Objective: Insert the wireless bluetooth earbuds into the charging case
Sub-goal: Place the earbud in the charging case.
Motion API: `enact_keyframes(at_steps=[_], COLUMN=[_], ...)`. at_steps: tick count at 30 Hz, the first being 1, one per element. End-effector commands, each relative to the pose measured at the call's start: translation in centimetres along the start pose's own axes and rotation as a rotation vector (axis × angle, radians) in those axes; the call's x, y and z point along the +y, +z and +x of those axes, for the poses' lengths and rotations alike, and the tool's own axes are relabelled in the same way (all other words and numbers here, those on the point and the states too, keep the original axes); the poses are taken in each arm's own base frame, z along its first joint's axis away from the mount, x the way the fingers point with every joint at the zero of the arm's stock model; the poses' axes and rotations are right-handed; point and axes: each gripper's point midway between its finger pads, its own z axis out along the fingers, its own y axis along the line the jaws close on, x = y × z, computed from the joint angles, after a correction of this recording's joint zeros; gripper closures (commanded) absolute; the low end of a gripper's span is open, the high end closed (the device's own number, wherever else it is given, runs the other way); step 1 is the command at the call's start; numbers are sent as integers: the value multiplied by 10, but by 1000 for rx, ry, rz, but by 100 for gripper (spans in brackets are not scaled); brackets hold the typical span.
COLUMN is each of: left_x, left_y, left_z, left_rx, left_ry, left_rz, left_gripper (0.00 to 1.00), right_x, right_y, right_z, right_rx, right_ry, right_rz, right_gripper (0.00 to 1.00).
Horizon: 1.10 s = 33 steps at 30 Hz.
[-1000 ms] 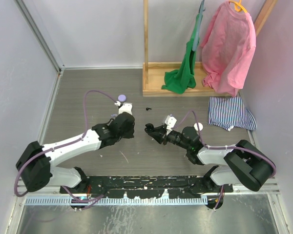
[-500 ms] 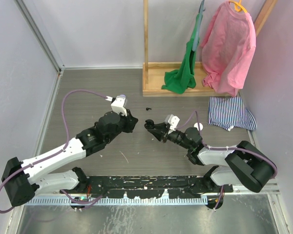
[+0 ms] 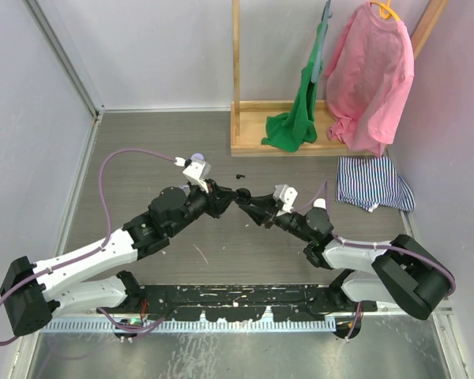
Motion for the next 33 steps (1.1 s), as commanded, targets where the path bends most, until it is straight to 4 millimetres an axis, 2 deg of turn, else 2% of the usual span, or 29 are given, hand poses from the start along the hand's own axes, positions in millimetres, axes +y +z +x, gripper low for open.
enact_keyframes(at_steps=[1, 7, 14, 33], left_x=[-30, -42, -43, -47], left_y=[1, 5, 10, 9], left_z=[-29, -29, -29, -10], left_rx=[-130, -153, -166, -121], left_ry=[19, 33, 54, 82], left_rz=[142, 204, 212, 238], left_gripper=[93, 93, 93, 93], right_x=[5, 7, 10, 5], right_y=[1, -2, -4, -10], right_z=[-37, -44, -49, -60], right_rx=[-128, -151, -167, -203], right_ry=[-22, -16, -11, -34], right_rz=[-17, -23, -29, 5], right_gripper=[94, 94, 94, 94])
